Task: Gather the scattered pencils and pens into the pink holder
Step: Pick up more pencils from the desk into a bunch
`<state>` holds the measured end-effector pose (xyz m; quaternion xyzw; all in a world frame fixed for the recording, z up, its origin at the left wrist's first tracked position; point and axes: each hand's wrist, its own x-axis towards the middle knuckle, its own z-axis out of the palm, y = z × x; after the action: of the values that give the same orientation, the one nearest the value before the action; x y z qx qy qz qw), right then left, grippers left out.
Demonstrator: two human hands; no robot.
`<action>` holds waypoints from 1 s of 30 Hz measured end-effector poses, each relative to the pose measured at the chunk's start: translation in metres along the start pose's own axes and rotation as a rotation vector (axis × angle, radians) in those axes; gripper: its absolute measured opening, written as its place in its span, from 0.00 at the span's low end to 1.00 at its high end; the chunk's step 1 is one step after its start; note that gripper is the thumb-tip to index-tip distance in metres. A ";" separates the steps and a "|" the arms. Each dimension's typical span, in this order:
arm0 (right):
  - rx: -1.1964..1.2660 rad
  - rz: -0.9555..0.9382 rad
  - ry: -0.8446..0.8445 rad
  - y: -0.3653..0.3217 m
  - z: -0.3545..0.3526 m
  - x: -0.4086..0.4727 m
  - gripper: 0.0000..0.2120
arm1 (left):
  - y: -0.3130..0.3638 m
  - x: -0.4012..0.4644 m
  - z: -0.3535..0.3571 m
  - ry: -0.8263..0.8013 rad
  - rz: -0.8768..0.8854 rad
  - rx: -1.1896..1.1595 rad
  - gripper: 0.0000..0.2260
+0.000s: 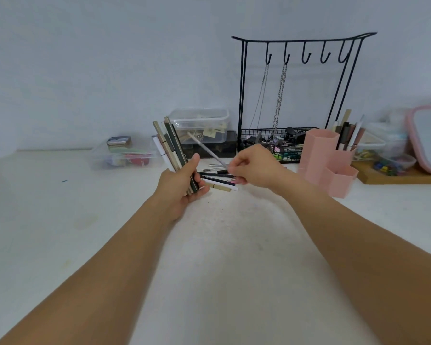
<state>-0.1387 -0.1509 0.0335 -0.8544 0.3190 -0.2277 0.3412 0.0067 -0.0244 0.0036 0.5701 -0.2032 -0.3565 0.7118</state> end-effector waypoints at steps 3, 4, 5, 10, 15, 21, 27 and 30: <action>0.422 0.011 -0.141 -0.021 0.006 -0.012 0.05 | -0.001 -0.001 0.000 -0.067 0.006 -0.042 0.14; 0.494 0.008 -0.175 -0.026 0.011 -0.014 0.04 | -0.002 -0.001 0.001 -0.075 0.014 -0.050 0.14; 0.544 0.008 -0.196 -0.030 0.016 -0.016 0.04 | -0.002 -0.001 0.001 -0.071 0.020 -0.057 0.14; 0.597 0.032 -0.119 -0.026 0.033 -0.016 0.05 | -0.002 -0.002 0.003 -0.051 -0.012 -0.139 0.16; 0.479 -0.014 -0.034 -0.023 0.046 -0.016 0.03 | -0.005 0.000 0.004 -0.050 -0.068 -0.200 0.18; 0.249 -0.102 -0.018 -0.024 0.047 -0.014 0.05 | -0.008 -0.003 0.008 -0.066 -0.059 -0.219 0.12; 0.126 -0.123 0.031 -0.028 0.035 -0.013 0.06 | -0.003 -0.002 0.008 -0.016 -0.012 -0.227 0.12; -0.054 -0.113 0.202 -0.017 0.021 -0.005 0.04 | 0.003 0.002 0.004 0.062 -0.023 -0.272 0.11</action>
<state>-0.1230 -0.1286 0.0308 -0.8527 0.3090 -0.3226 0.2709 0.0064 -0.0282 0.0070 0.4814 -0.1245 -0.3710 0.7843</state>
